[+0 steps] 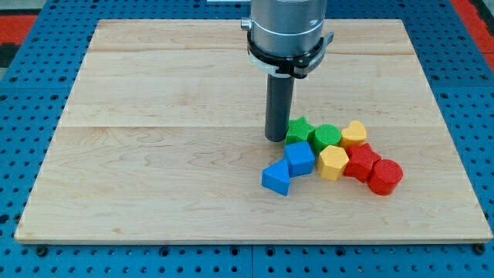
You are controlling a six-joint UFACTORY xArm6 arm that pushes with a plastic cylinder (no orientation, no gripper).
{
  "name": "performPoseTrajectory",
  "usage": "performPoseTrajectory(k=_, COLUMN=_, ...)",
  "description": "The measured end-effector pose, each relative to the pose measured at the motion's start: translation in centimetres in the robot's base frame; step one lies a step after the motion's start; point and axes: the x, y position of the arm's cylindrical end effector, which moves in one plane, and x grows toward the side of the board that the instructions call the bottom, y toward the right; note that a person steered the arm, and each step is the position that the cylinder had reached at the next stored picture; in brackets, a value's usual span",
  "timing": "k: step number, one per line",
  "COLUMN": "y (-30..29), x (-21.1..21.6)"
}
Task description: Push the red star and green circle to the top center
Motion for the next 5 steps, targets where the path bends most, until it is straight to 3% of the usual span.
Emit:
performPoseTrajectory(k=2, y=4.6, x=-4.9)
performPoseTrajectory(k=3, y=15.1, x=-3.5)
performPoseTrajectory(k=4, y=18.5, x=0.6)
performPoseTrajectory(k=5, y=19.2, x=9.1)
